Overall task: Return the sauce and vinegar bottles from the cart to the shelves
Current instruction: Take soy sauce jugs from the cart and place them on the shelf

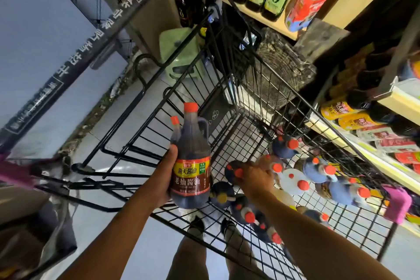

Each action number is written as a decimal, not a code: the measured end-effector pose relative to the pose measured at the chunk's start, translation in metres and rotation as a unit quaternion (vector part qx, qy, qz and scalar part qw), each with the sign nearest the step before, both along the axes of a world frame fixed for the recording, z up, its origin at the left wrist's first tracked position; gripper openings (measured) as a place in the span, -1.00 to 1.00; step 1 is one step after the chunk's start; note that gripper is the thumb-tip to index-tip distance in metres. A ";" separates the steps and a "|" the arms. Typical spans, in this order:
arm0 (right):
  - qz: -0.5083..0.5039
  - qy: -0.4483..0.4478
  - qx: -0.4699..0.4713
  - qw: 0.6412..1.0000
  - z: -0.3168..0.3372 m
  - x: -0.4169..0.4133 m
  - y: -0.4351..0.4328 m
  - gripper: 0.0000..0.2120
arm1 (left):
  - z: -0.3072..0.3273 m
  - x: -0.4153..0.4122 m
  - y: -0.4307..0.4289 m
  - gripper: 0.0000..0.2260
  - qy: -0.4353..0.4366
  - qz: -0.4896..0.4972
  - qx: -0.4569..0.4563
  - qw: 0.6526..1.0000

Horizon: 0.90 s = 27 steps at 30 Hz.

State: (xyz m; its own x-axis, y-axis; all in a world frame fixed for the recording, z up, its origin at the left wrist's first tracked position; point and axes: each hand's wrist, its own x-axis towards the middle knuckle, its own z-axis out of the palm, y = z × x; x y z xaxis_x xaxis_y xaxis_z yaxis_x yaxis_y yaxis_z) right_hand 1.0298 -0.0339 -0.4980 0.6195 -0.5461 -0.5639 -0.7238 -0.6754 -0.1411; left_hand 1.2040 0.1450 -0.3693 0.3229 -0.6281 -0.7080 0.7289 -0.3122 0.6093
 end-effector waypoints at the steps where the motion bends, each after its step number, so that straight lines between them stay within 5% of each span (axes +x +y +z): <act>1: -0.012 -0.010 0.016 1.000 0.002 0.000 -0.002 -0.71 | 0.001 0.000 -0.001 -0.03 -0.002 -0.001 0.002 1.000; 9: -0.109 -0.237 0.153 0.953 0.041 0.004 -0.033 -0.81 | 0.019 -0.003 0.001 -0.09 -0.037 -0.017 -0.029 0.999; 15: -0.182 -0.403 0.258 0.859 0.145 0.027 -0.058 -0.85 | 0.052 -0.005 -0.002 -0.01 -0.033 -0.013 -0.007 0.999; 20: -0.211 -0.523 0.259 0.784 0.215 0.038 -0.076 -0.54 | 0.096 -0.004 -0.018 -0.04 -0.017 -0.002 -0.051 0.999; 27: -0.321 -0.587 0.241 0.703 0.288 0.040 -0.083 -0.86 | 0.143 0.004 -0.039 -0.14 -0.029 -0.040 -0.112 0.992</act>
State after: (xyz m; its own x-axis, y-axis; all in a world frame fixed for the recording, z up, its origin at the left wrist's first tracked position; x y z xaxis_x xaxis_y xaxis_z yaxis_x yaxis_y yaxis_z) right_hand 1.0702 -0.1167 -0.2098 0.5255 -0.8465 -0.0851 -0.0502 0.0690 -0.9964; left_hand 1.2082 0.1059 -0.2264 0.3021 -0.7929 -0.5292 0.6691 -0.2190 0.7101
